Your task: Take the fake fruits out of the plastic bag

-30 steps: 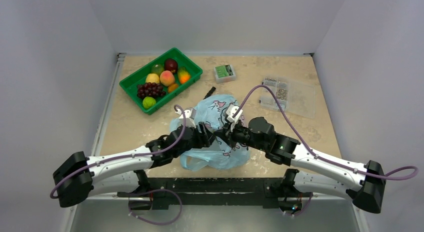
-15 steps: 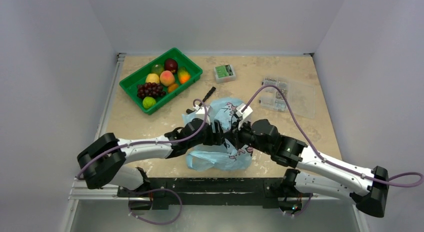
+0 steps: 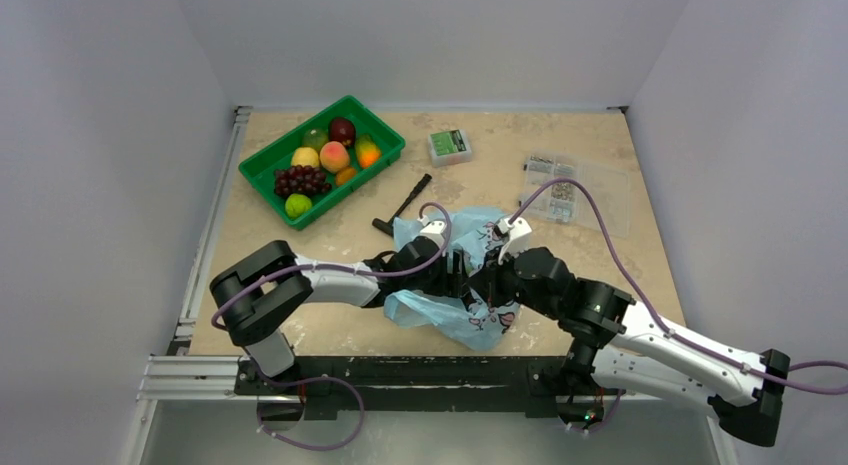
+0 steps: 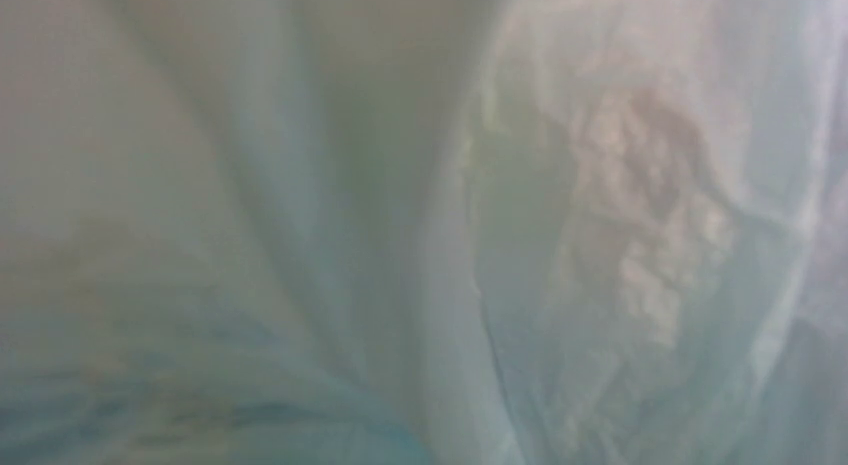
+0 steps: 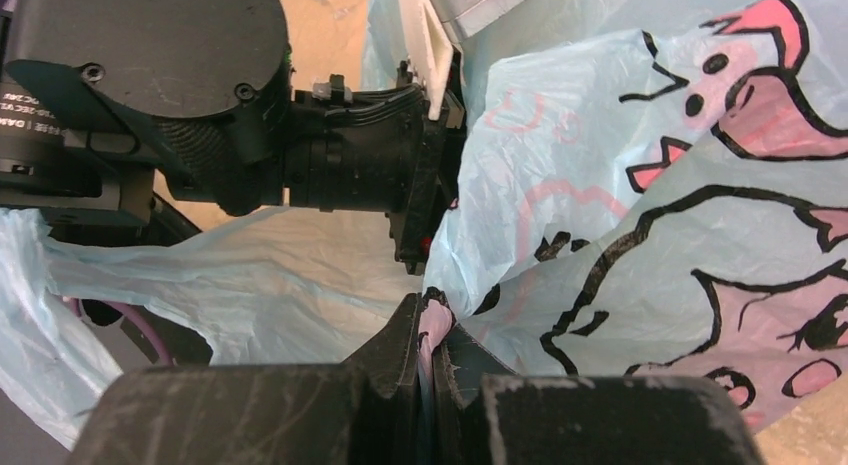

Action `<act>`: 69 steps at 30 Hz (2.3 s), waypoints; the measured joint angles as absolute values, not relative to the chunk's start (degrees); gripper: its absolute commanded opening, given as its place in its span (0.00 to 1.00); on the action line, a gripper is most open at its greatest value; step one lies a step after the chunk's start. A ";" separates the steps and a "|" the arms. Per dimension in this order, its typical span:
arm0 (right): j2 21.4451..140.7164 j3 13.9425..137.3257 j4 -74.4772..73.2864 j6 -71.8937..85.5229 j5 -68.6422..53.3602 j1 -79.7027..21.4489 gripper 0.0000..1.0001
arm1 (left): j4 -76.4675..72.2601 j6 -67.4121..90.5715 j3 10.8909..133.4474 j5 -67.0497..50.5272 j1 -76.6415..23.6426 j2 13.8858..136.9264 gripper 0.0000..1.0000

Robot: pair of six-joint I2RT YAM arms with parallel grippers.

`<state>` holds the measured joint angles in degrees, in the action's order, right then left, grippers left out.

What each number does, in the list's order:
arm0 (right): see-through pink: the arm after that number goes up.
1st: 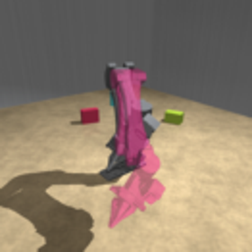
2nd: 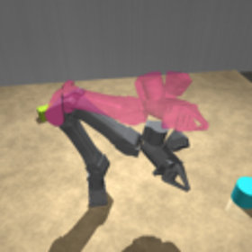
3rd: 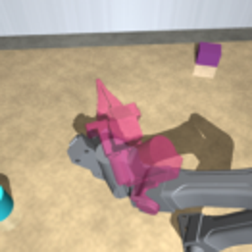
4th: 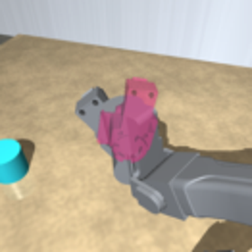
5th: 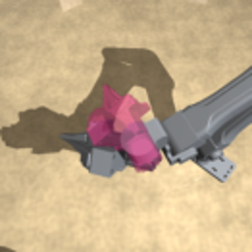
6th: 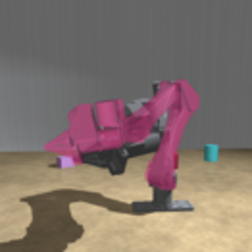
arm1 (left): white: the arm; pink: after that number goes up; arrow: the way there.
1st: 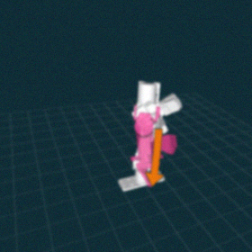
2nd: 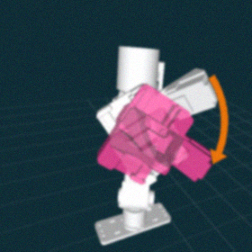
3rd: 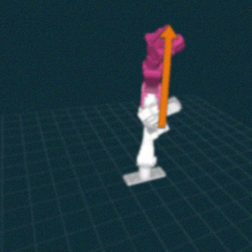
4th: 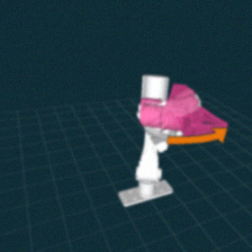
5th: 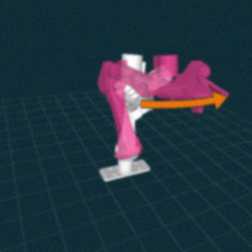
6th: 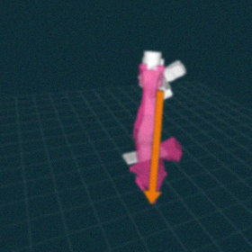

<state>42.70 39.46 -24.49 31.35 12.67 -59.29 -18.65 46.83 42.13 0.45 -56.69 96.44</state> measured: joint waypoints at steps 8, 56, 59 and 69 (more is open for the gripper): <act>43.13 37.82 -27.86 39.05 14.46 -59.29 0.00 | -15.38 45.87 40.82 5.69 -59.00 95.37 0.39; 78.91 65.30 -29.98 1.87 35.05 -79.09 0.98 | 37.17 47.11 44.60 8.38 -56.25 12.80 0.77; 81.65 65.65 -27.57 -1.87 33.71 -79.07 0.99 | 43.03 46.44 47.92 10.68 -56.25 8.60 0.79; 90.19 57.54 -7.99 -14.96 44.25 -77.47 0.63 | 51.00 46.02 46.81 10.87 -56.25 5.52 0.79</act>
